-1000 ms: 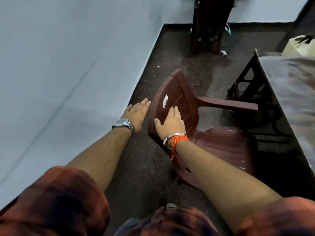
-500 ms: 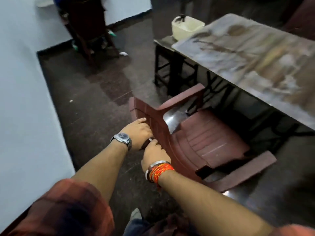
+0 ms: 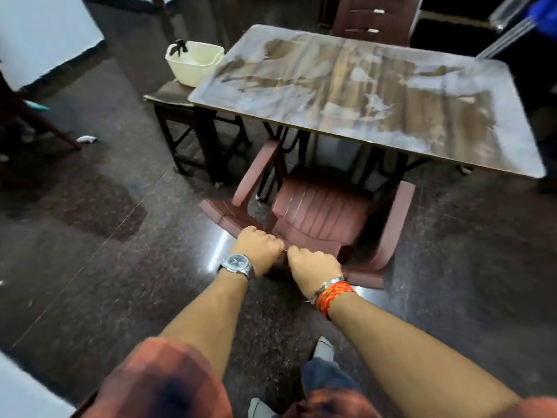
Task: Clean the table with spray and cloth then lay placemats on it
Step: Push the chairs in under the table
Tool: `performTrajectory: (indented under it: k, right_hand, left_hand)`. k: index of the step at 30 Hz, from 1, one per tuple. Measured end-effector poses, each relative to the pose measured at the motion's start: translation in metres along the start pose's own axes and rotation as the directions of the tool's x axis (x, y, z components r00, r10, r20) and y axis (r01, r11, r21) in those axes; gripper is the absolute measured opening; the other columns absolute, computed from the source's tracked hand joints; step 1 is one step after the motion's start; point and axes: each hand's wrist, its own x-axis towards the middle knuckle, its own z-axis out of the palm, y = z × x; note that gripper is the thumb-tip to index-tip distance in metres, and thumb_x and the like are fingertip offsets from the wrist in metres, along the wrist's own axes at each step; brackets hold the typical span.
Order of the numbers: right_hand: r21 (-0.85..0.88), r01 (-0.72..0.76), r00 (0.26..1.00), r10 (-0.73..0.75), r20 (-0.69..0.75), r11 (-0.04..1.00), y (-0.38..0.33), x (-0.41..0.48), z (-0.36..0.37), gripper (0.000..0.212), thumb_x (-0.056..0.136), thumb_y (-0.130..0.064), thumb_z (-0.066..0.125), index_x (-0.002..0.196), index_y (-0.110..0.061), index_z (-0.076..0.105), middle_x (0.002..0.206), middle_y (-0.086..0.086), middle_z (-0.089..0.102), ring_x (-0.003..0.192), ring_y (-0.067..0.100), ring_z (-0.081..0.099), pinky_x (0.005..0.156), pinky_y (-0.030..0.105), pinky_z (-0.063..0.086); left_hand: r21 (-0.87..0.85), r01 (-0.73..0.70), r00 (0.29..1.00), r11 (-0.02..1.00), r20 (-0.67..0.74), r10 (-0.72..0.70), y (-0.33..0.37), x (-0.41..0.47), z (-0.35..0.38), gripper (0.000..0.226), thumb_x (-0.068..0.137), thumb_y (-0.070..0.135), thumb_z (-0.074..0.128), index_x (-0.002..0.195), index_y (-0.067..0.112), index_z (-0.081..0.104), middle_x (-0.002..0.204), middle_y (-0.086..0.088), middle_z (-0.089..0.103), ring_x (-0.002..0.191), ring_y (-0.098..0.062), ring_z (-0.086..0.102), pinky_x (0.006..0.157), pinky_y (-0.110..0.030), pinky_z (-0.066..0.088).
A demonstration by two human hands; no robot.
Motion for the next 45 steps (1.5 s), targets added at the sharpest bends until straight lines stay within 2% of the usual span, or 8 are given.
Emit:
performTrajectory:
  k: [7,13,19,25,30,35,39,45]
  right_hand:
    - [-0.019,-0.152,0.988,0.152,-0.014,0.988,0.065,0.009,-0.006,0.023,0.094,-0.015,0.038,0.114,-0.012,0.05,0.112,0.009,0.064,0.101,0.036,0.062,0.074,0.039,0.045]
    - [-0.036,-0.108,0.993,0.106,-0.057,0.993,0.088,0.033,-0.013,0.024,0.095,-0.013,0.037,0.114,-0.011,0.052,0.11,0.009,0.065,0.098,0.036,0.063,0.07,0.037,0.042]
    - [-0.066,-0.123,0.99,0.118,-0.071,0.99,0.123,0.057,-0.02,0.024,0.096,-0.013,0.037,0.113,-0.01,0.053,0.109,0.01,0.065,0.097,0.036,0.063,0.066,0.037,0.037]
    - [-0.051,-0.085,0.994,0.081,-0.079,0.995,0.133,0.086,-0.025,0.02,0.096,-0.014,0.041,0.111,-0.01,0.053,0.107,0.01,0.065,0.096,0.037,0.063,0.066,0.036,0.036]
    - [-0.055,-0.071,0.994,0.066,-0.092,0.996,0.134,0.087,-0.024,0.021,0.096,-0.017,0.039,0.109,-0.01,0.053,0.105,0.01,0.066,0.094,0.036,0.063,0.066,0.036,0.037]
    - [-0.064,-0.116,0.991,0.111,-0.075,0.991,0.13,0.084,-0.025,0.022,0.093,-0.014,0.04,0.111,-0.01,0.052,0.107,0.01,0.065,0.095,0.036,0.063,0.071,0.038,0.044]
    - [-0.075,-0.14,0.989,0.136,-0.063,0.987,0.127,0.083,-0.025,0.023,0.092,-0.012,0.041,0.113,-0.01,0.052,0.108,0.011,0.065,0.095,0.037,0.063,0.072,0.038,0.045]
    - [-0.11,-0.119,0.992,0.114,-0.054,0.987,0.128,0.074,-0.018,0.023,0.094,-0.014,0.038,0.112,-0.01,0.052,0.108,0.011,0.065,0.095,0.036,0.064,0.071,0.038,0.046]
  left_hand:
    - [0.047,-0.161,0.986,0.986,0.056,0.158,0.014,0.061,-0.013,0.02,0.08,0.018,0.058,0.1,0.019,0.059,0.104,-0.002,0.068,0.101,-0.026,0.064,0.079,-0.036,0.044]
    - [0.076,-0.07,0.994,0.995,0.088,0.063,0.011,0.093,-0.023,0.016,0.092,0.023,0.048,0.1,0.016,0.06,0.104,-0.003,0.069,0.097,-0.029,0.066,0.071,-0.035,0.048]
    - [0.1,-0.072,0.995,0.992,0.074,0.065,0.015,0.134,-0.031,0.019,0.094,0.022,0.045,0.102,0.014,0.06,0.106,-0.005,0.068,0.099,-0.03,0.066,0.072,-0.035,0.048]
    - [0.122,-0.044,0.992,0.992,0.12,0.03,-0.003,0.157,-0.035,0.018,0.088,0.013,0.05,0.103,0.015,0.06,0.105,-0.002,0.069,0.097,-0.027,0.066,0.07,-0.034,0.047]
    - [0.086,-0.058,0.993,0.995,0.112,0.048,-0.007,0.159,-0.032,0.015,0.088,0.021,0.052,0.099,0.016,0.06,0.102,-0.002,0.068,0.094,-0.028,0.066,0.069,-0.035,0.049]
    - [0.019,-0.113,0.98,0.993,0.167,0.109,-0.028,0.154,-0.036,0.033,0.073,0.03,0.057,0.103,0.017,0.06,0.103,-0.002,0.066,0.094,-0.028,0.065,0.069,-0.035,0.051]
    - [0.086,-0.067,0.985,0.994,0.164,0.052,-0.037,0.153,-0.035,0.023,0.079,0.024,0.057,0.101,0.02,0.06,0.104,-0.003,0.068,0.095,-0.03,0.066,0.07,-0.034,0.046]
    - [0.135,-0.129,0.985,0.982,0.132,0.111,-0.026,0.14,-0.032,0.02,0.087,0.021,0.049,0.103,0.015,0.06,0.105,-0.006,0.069,0.094,-0.033,0.066,0.064,-0.033,0.037]
